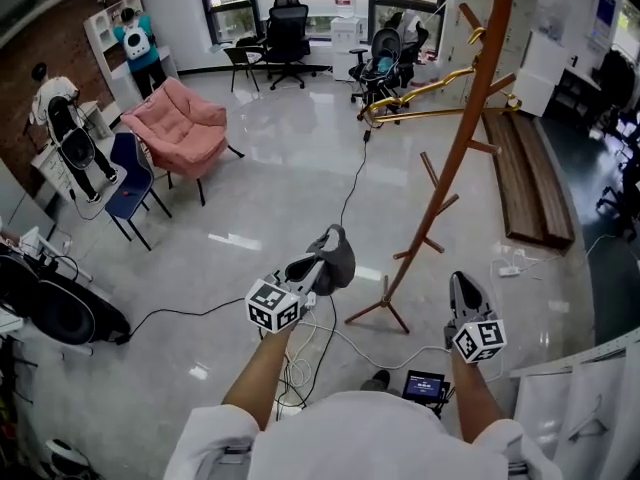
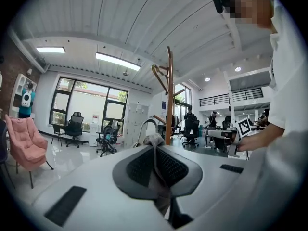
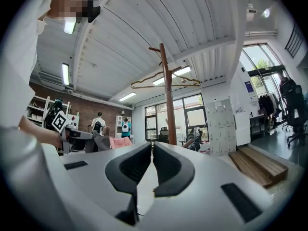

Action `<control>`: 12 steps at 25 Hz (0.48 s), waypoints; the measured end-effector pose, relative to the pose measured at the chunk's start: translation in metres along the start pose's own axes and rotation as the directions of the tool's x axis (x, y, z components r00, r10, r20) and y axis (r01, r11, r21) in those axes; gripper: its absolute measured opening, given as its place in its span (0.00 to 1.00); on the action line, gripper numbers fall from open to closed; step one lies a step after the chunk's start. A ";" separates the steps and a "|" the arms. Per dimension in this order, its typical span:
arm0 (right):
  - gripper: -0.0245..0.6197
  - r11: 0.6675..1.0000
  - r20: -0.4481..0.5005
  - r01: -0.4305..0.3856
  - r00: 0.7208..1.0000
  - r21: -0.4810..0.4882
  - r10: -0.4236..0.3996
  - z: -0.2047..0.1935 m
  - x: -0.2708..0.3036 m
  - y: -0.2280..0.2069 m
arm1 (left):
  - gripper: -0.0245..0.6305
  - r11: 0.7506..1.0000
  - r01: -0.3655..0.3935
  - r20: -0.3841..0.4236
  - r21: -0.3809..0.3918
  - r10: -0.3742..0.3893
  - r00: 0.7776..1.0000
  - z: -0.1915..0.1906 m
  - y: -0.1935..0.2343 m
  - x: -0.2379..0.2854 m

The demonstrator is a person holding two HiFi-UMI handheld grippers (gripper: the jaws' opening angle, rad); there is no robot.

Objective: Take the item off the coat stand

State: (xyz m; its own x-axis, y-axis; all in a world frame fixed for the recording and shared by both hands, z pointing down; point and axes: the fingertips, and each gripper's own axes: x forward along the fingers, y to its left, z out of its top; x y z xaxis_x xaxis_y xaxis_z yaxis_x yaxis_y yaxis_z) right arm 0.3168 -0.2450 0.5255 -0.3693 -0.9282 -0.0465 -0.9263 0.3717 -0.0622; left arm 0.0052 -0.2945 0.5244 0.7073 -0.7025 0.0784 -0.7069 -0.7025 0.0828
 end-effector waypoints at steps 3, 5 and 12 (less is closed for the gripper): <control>0.08 1.000 0.019 -0.008 1.000 -0.010 0.008 0.007 -0.014 0.037 | 0.07 0.999 -0.005 0.011 0.032 0.005 1.000 0.014 0.000 -0.046; 0.08 1.000 0.025 -0.017 1.000 -0.013 0.018 0.009 -0.026 0.060 | 0.07 0.999 -0.010 0.014 0.037 0.009 1.000 0.018 -0.003 -0.074; 0.08 0.999 0.024 -0.034 0.999 -0.018 0.035 0.009 -0.076 0.119 | 0.07 0.999 -0.022 0.003 0.037 0.022 1.000 0.015 -0.023 -0.152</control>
State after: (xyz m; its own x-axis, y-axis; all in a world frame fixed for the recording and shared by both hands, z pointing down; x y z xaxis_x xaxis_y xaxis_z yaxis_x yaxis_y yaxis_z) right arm 0.2357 -0.1302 0.5123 -0.3993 -0.9139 -0.0727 -0.9143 0.4029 -0.0428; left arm -0.0859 -0.1728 0.4954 0.6915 -0.7182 0.0773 -0.7221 -0.6904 0.0447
